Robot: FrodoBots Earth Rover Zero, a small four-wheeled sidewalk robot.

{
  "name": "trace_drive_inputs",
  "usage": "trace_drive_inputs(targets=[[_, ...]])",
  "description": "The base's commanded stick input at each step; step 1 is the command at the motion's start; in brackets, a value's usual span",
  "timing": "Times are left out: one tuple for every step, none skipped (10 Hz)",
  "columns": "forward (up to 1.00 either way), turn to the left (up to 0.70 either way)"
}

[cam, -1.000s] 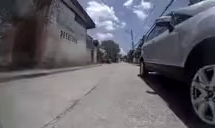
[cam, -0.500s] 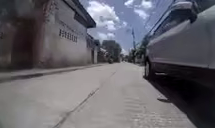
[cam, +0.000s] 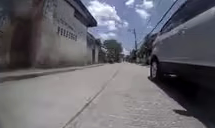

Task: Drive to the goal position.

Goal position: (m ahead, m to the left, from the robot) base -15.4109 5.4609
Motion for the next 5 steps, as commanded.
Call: trace_drive_inputs(targets=[[0.85,-0.34],[0.85,-0.19],[0.85,0.00],[0.85,0.00],[0.85,0.00]])
